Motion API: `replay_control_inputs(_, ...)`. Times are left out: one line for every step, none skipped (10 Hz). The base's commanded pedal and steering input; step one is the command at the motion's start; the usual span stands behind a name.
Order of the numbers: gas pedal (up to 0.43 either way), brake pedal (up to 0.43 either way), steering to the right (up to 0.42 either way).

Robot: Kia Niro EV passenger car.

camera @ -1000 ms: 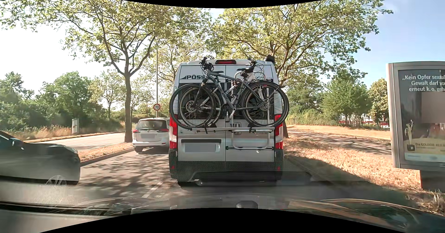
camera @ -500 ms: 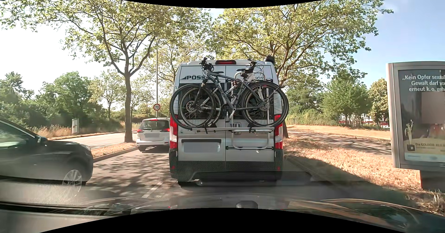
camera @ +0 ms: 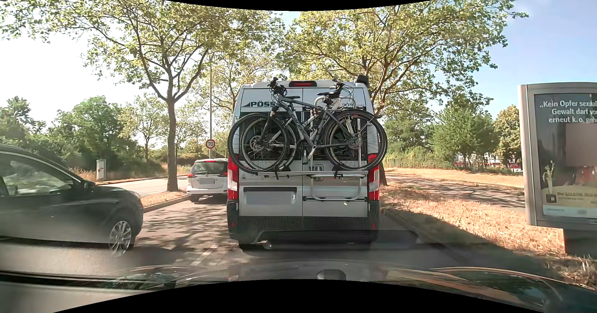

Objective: Follow the waypoints while adhering to traffic rules and regulations

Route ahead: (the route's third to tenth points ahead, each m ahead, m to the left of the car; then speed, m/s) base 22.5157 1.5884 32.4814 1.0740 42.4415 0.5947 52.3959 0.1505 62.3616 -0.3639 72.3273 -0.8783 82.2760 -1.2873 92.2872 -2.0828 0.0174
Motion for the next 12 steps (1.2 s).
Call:
replay_control_inputs(0.0, 0.165, 0.023)
replay_control_inputs(0.0, 0.165, 0.023)
replay_control_inputs(0.0, 0.165, 0.023)
replay_control_inputs(0.0, 0.165, 0.023)
replay_control_inputs(0.0, 0.165, 0.023)
replay_control_inputs(0.0, 0.165, 0.023)
replay_control_inputs(0.0, 0.165, 0.023)
replay_control_inputs(0.0, 0.165, 0.023)
replay_control_inputs(0.0, 0.159, 0.023)
replay_control_inputs(0.0, 0.165, 0.023)
replay_control_inputs(0.0, 0.165, 0.023)
replay_control_inputs(0.0, 0.159, 0.023)
